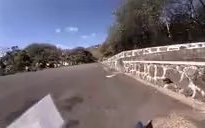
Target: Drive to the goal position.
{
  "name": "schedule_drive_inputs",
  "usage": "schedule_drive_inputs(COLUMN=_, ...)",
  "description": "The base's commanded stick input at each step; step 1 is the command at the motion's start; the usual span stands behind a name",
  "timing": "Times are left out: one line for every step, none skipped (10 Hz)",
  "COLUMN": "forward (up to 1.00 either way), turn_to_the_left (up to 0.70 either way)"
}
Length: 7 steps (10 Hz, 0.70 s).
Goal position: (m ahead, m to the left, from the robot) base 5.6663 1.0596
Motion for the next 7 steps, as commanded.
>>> schedule_drive_inputs(forward=0.50, turn_to_the_left=0.00)
schedule_drive_inputs(forward=0.50, turn_to_the_left=0.00)
schedule_drive_inputs(forward=0.50, turn_to_the_left=0.00)
schedule_drive_inputs(forward=0.50, turn_to_the_left=0.00)
schedule_drive_inputs(forward=0.50, turn_to_the_left=0.00)
schedule_drive_inputs(forward=0.50, turn_to_the_left=0.00)
schedule_drive_inputs(forward=0.50, turn_to_the_left=0.00)
